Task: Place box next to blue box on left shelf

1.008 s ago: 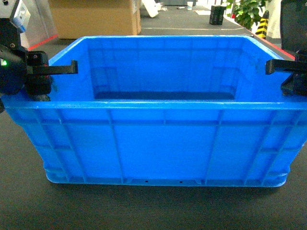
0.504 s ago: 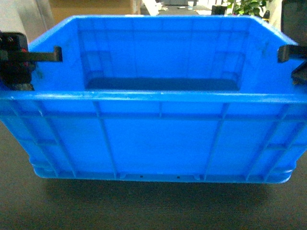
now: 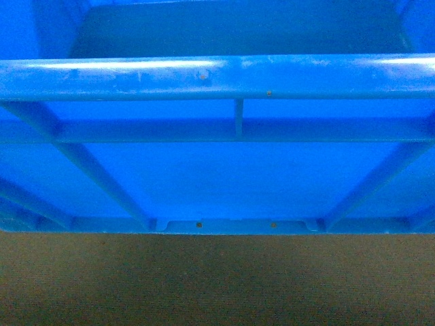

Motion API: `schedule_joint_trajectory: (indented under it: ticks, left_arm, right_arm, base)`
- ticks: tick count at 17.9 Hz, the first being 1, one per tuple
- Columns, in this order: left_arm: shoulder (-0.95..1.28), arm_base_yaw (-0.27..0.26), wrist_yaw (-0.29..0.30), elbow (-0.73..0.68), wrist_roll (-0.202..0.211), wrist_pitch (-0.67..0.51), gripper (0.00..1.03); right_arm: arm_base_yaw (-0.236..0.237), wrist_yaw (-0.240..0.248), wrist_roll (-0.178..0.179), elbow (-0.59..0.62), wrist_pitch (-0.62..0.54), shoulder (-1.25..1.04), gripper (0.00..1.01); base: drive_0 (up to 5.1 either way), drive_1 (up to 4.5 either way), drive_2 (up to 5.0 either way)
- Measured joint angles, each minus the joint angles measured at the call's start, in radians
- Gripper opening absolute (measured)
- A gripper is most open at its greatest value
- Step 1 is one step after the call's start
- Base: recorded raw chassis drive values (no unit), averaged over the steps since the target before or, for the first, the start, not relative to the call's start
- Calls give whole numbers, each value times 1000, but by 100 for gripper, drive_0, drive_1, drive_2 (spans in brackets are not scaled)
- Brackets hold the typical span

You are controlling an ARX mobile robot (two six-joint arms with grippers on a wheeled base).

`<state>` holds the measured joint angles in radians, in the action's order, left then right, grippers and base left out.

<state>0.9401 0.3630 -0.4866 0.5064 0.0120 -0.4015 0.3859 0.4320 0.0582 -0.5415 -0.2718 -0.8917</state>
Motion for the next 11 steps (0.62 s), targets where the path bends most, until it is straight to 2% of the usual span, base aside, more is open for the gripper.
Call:
schedule_joint_trajectory:
  ticks: [1,2,11]
  left_arm:
    - [0,0,8,0,1,-4,13]
    - [0,0,13,0,1,-5,13]
    - [0,0,11,0,3,-4,13]
  right_arm:
    - [22,39,-14,14,-5,21,8]
    - [26,50,-22,16,-6,27,8]
    - [26,50,-26,16,-6,23,8]
  base:
    - [0,0,0]
    - [0,0,0]
    - [0,0,0]
